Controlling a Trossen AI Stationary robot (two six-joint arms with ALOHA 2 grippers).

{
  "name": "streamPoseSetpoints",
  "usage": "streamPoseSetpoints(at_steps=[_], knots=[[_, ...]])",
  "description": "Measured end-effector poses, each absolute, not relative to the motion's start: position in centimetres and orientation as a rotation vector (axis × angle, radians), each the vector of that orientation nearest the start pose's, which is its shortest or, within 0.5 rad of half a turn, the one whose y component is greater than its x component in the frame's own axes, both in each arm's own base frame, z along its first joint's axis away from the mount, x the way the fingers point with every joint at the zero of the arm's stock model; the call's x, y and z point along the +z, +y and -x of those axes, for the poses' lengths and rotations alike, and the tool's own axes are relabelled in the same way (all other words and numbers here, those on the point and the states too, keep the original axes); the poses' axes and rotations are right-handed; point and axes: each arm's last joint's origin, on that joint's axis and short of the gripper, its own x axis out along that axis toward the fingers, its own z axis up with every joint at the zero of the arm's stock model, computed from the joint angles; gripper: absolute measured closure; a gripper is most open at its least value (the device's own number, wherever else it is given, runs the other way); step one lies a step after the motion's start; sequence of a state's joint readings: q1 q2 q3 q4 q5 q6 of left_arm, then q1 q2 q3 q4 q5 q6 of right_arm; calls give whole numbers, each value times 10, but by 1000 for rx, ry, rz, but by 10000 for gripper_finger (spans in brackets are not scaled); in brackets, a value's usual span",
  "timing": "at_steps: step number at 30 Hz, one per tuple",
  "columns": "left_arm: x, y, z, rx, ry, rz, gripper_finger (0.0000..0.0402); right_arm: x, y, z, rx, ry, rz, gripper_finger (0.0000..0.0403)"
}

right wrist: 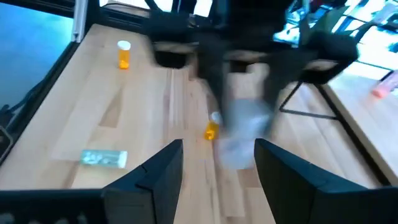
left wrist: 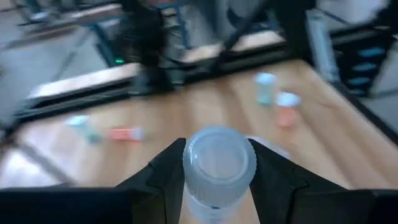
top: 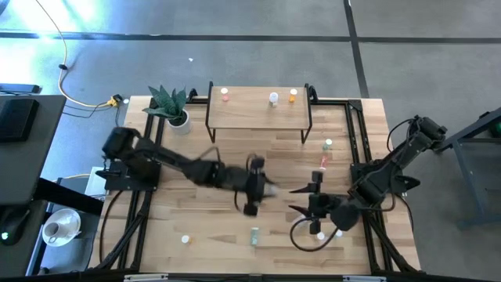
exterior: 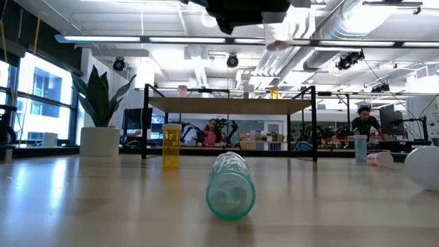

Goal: Pick and place medicine bottles onto shelf by color
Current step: Put the bottom transparent pill bottle aligned with the other transparent pill bottle on the shelf

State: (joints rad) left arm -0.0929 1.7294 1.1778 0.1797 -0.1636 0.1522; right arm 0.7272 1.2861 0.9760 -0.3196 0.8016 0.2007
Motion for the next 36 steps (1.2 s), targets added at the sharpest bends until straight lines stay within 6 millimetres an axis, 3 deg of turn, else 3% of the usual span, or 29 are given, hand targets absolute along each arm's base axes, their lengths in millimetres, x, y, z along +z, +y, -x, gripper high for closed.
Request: streamPoseSetpoints(at_steps=[12,18,21,27,36], knots=[[317,119,-376,291,290,-119,268,287,159,-217,-144,444,234,213],[320,174,-369,379,335,-1,268,287,159,-217,-144,445,235,213],[307,192,-368,368,355,56,268,287,159,-216,-145,450,240,213],[275,207,-378,370,413,107,268,287,159,-216,-145,451,241,213],[261,214,-381,431,442,103,268,286,159,-216,-145,452,241,213]])
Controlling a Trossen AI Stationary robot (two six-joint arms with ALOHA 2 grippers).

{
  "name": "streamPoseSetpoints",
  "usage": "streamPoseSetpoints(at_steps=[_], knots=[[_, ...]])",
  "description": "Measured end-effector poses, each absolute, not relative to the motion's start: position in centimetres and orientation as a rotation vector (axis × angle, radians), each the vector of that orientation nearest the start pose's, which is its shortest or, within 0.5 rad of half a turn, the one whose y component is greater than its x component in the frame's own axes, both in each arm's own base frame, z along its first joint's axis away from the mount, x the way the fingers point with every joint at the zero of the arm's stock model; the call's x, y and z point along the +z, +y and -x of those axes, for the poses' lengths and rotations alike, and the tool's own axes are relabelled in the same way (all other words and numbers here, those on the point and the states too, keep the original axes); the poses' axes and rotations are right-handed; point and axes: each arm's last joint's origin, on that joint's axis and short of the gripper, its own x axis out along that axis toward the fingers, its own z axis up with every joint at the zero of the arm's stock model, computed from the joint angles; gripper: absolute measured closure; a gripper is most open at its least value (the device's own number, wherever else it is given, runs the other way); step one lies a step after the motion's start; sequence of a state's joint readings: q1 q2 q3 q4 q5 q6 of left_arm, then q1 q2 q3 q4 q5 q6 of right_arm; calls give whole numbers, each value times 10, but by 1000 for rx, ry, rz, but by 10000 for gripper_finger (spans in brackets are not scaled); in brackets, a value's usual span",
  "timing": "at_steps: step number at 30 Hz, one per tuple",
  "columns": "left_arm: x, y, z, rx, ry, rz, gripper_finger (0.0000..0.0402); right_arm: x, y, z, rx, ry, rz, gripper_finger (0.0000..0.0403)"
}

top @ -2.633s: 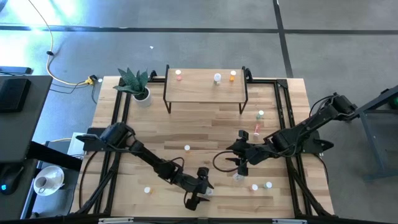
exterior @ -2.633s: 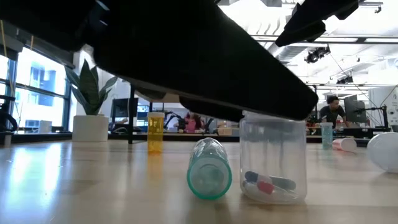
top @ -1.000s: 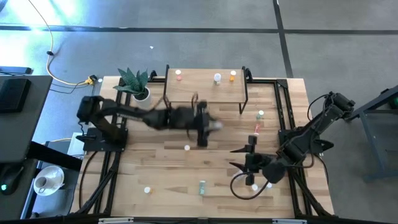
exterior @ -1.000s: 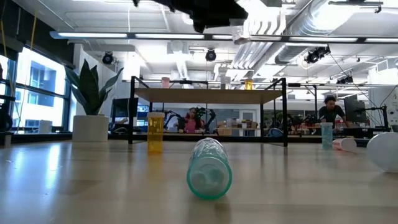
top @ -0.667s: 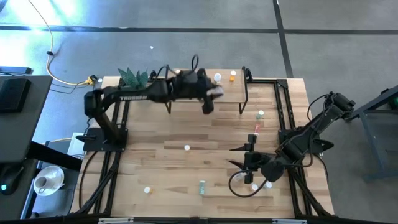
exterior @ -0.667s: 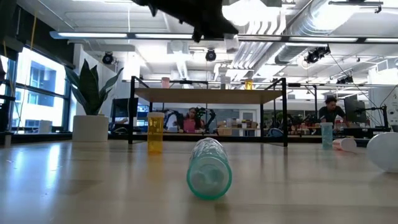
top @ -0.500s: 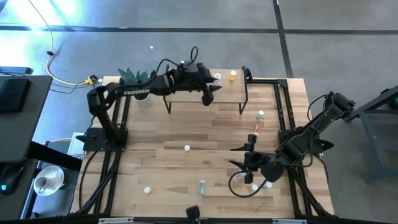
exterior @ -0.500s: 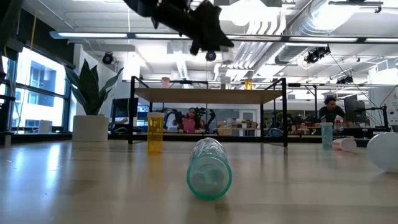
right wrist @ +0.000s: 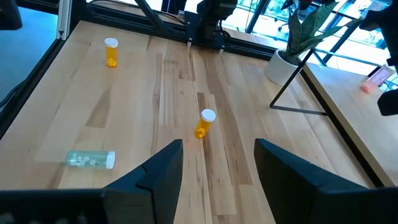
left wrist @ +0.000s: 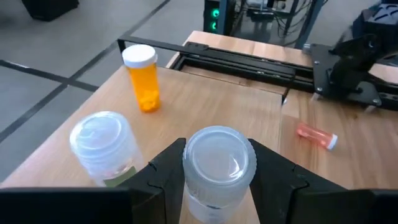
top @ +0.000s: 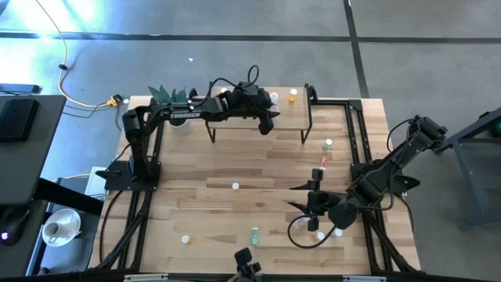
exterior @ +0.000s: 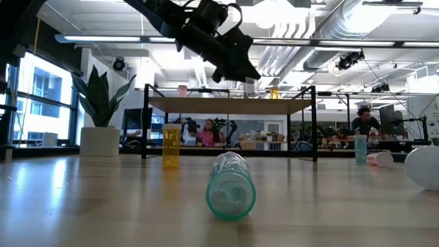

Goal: Pick and place medicine bottles onto shelf by color
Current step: Put the bottom transparent pill bottle aligned with the other transparent pill bottle on the shelf

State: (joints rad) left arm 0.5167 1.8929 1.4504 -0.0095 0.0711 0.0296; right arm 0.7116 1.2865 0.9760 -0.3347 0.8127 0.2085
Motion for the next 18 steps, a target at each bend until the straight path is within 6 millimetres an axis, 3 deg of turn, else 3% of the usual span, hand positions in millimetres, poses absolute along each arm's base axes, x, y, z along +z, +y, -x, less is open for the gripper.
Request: streamPoseSetpoints(at_steps=[18], knots=[[247,223,-384,450,458,121,266,286,159,-216,-144,456,244,213]])
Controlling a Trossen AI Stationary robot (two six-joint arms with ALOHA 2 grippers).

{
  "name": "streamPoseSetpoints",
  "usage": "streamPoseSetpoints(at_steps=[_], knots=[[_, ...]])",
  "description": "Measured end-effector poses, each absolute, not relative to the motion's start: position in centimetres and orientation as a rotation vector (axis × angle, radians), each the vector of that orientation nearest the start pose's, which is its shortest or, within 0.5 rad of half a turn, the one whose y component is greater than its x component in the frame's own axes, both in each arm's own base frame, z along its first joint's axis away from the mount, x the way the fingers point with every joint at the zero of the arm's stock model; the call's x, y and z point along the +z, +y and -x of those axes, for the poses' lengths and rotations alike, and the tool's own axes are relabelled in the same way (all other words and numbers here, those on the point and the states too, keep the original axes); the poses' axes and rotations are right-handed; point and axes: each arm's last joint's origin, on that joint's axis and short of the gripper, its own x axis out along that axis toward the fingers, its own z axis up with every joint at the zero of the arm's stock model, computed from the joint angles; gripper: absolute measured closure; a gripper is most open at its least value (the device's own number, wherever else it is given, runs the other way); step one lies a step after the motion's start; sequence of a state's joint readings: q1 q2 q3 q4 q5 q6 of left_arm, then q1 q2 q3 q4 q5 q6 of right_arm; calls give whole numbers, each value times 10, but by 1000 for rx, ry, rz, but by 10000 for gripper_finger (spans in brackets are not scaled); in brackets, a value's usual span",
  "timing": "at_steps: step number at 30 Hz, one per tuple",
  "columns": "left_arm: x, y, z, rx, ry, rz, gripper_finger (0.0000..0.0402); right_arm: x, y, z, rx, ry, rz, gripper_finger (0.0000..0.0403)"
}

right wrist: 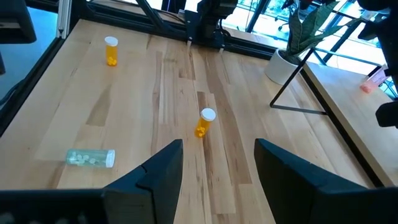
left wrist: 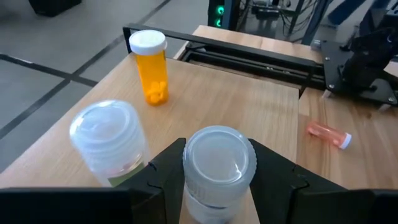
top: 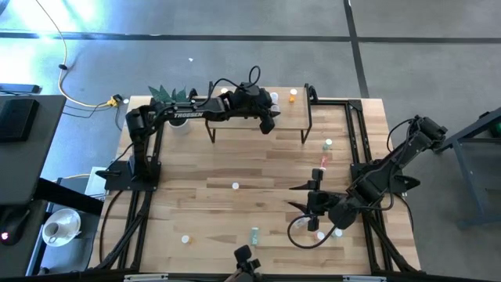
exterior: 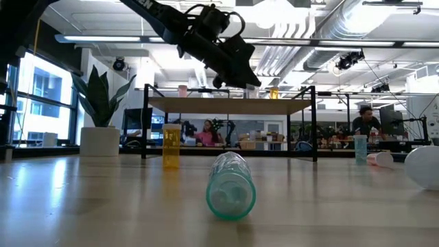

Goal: Pick and place medicine bottles onto shelf by color
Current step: Put the bottom transparent pill bottle aligned with the other transparent pill bottle on the shelf, then put the top orange pill bottle aligned with the other orange pill bottle on the shelf

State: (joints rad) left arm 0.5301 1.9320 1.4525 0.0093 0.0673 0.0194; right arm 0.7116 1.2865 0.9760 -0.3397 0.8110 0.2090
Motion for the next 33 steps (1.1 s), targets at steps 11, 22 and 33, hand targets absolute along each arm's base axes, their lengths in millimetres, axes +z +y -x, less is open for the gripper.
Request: streamPoseSetpoints(at_steps=[11,22,33], knots=[[245,223,-385,455,460,139,233,285,159,-216,-144,461,231,213],[249,223,-385,458,425,132,190,285,158,-216,-142,467,234,213],[311,206,-356,465,340,141,178,285,158,-216,-142,467,235,213]])
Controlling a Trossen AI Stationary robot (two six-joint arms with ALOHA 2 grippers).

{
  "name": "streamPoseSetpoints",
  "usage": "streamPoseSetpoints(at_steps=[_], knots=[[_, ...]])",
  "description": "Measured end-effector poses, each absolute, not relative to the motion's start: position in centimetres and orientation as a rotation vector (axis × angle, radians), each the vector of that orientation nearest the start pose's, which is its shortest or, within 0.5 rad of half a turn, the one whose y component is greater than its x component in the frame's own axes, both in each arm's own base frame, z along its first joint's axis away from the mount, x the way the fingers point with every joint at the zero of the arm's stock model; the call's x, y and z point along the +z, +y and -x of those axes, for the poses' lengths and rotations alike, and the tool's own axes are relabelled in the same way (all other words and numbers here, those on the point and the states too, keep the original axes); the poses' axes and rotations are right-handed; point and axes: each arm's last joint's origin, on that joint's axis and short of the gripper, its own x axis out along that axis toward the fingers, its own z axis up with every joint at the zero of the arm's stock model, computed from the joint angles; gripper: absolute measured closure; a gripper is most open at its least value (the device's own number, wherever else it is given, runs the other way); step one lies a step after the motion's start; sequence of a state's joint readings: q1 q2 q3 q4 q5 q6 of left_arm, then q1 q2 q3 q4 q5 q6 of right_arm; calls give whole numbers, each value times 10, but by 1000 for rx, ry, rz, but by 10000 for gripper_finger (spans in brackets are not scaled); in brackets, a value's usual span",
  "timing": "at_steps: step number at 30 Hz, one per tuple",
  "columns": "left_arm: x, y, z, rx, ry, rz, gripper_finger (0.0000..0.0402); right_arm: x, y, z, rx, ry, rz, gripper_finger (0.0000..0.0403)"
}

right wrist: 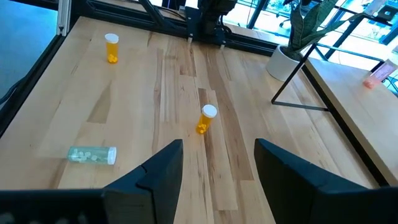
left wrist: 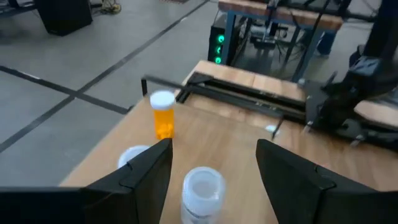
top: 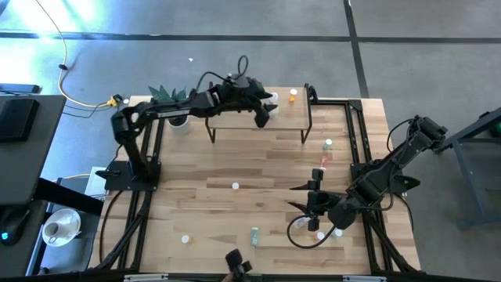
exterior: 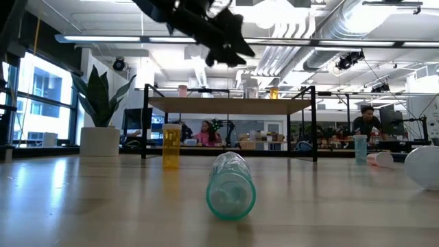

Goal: Pick and place medicine bottles onto shelf by color
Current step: Put the top orange pill bottle aligned with the other orange pill bottle on the shelf

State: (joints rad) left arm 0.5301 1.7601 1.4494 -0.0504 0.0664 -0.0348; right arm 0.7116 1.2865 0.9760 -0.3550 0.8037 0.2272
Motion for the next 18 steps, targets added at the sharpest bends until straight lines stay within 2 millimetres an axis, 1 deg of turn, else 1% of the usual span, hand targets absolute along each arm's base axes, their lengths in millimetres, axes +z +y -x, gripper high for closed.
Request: streamPoseSetpoints(at_steps=[3,6,9,12,15,18], knots=[[334,197,-342,465,317,169,178,285,158,-216,-138,469,230,213],[354,183,-324,446,331,176,178,284,159,-216,-112,479,198,213],[368,166,-307,417,385,143,178,284,160,-216,-105,481,189,213],[377,146,-294,373,447,109,178,284,159,-216,-109,481,186,213],[376,130,-284,335,481,91,178,284,157,-218,-118,483,171,213],[361,117,-278,313,479,96,178,283,153,-220,-140,487,148,213]])
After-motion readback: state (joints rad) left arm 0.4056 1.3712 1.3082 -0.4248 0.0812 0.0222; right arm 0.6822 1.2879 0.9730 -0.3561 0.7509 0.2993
